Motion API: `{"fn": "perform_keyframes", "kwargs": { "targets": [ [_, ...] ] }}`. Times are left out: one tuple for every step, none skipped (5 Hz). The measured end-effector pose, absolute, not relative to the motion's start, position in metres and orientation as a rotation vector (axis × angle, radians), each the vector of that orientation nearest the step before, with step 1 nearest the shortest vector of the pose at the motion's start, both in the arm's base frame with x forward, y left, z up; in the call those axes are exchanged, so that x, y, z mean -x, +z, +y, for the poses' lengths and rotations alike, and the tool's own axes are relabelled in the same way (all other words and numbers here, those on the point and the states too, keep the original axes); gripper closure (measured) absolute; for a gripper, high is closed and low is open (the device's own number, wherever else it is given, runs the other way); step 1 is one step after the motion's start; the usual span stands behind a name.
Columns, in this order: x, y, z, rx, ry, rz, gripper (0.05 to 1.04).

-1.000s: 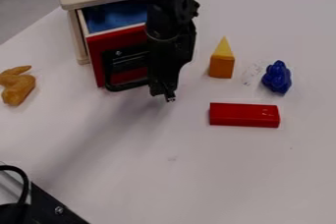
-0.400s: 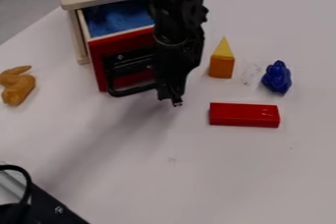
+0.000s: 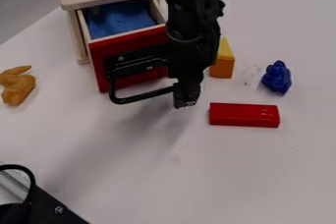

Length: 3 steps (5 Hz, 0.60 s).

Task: Open the drawer

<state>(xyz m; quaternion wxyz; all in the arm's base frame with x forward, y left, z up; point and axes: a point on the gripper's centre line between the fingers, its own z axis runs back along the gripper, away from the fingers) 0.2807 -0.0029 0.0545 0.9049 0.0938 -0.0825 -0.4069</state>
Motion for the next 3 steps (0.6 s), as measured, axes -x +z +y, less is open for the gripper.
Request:
{"fn": "perform_keyframes", "kwargs": {
  "targets": [
    [-0.281, 0.064, 0.0, -0.217, -0.846, -0.188, 0.081],
    [-0.28, 0.081, 0.003, -0.238, -0.824, -0.225, 0.083],
    [-0.278, 0.1, 0.005, -0.27, -0.807, -0.263, 0.083]
  ]
}}
